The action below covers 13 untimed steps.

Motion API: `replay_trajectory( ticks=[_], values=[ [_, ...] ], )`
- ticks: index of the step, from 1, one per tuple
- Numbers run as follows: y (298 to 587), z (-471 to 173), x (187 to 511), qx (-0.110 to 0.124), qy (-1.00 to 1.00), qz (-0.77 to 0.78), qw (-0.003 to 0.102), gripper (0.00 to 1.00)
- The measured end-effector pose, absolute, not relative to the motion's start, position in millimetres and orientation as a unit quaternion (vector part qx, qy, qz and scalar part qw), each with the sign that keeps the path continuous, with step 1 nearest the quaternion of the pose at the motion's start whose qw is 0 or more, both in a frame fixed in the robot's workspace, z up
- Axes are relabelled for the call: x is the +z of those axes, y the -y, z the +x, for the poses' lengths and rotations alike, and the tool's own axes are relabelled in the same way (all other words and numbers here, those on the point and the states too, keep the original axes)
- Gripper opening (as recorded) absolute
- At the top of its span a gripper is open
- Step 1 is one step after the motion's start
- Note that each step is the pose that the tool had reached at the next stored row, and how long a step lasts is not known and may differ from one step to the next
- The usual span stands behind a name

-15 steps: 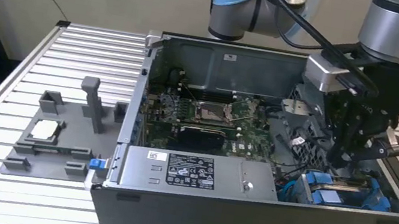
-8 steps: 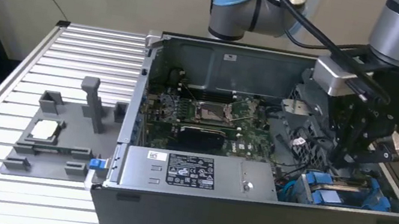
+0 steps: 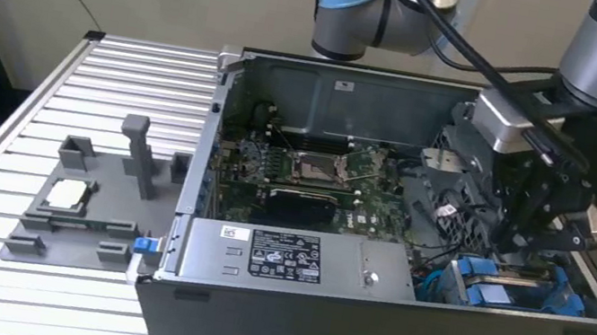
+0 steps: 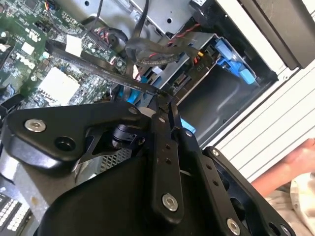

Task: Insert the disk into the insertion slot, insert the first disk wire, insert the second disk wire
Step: 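Insert the second disk wire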

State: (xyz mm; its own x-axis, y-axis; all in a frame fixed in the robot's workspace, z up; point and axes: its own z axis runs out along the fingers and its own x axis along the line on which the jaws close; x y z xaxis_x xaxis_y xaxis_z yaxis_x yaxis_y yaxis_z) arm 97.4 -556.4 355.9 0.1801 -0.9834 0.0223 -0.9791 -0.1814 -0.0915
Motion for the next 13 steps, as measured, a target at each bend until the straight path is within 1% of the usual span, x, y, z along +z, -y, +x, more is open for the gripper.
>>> replay_trajectory(
  ticks=[3, 5, 11, 13],
  values=[
    [560.8, 98.7, 355.7, -0.03, -0.639, -0.768, 0.026, 0.16],
    [563.1, 99.8, 355.4, -0.027, -0.64, -0.768, 0.029, 0.16],
    [571.1, 104.2, 354.7, -0.013, -0.64, -0.767, 0.041, 0.16],
    [574.0, 105.7, 354.7, -0.007, -0.64, -0.767, 0.039, 0.16]
  ],
)
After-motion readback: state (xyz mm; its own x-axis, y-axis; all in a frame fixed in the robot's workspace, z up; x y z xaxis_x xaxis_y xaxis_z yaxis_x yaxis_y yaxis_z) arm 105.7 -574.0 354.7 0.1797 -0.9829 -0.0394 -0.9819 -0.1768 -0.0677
